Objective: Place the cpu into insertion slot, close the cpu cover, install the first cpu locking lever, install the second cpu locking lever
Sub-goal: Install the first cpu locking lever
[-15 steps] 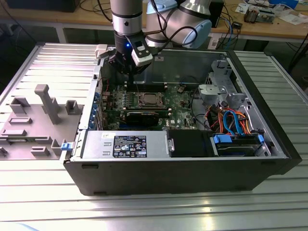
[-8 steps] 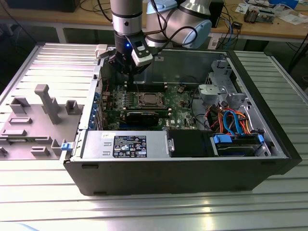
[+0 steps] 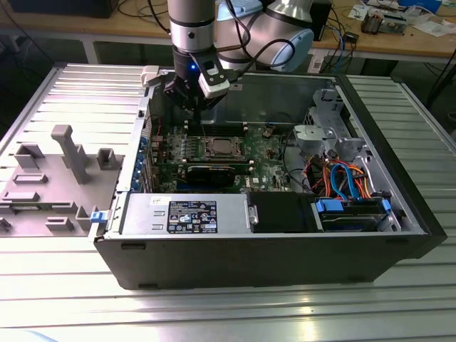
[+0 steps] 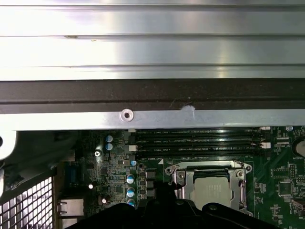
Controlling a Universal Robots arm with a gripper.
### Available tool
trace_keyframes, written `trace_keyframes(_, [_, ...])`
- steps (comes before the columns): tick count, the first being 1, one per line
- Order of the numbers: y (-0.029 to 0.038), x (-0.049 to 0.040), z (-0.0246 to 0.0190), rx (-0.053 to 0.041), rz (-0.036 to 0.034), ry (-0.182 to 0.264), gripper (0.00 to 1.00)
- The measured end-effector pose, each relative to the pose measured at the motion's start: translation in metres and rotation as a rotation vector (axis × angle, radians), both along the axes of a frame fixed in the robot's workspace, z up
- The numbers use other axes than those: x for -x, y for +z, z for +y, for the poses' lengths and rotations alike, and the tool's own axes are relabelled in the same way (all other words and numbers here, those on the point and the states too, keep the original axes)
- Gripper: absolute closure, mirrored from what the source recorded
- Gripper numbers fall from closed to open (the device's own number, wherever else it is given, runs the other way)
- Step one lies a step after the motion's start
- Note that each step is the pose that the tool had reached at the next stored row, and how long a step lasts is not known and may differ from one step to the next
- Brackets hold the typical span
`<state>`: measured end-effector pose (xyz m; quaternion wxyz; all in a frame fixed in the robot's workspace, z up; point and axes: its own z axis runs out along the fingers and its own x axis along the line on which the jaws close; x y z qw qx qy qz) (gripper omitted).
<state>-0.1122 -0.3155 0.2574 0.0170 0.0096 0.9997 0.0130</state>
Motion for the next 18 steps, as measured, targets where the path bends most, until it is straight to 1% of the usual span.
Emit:
trace_keyframes(6, [0.0, 0.0001, -0.0001, 0.0, 0.0001, 0.0, 0.89])
trace_keyframes(12, [0.0, 0.0035, 0.0, -0.0001, 0.0, 0.0, 0.89])
trace_keyframes(18, [0.0, 0.0038, 0.0, 0.0, 0.0, 0.0, 0.89])
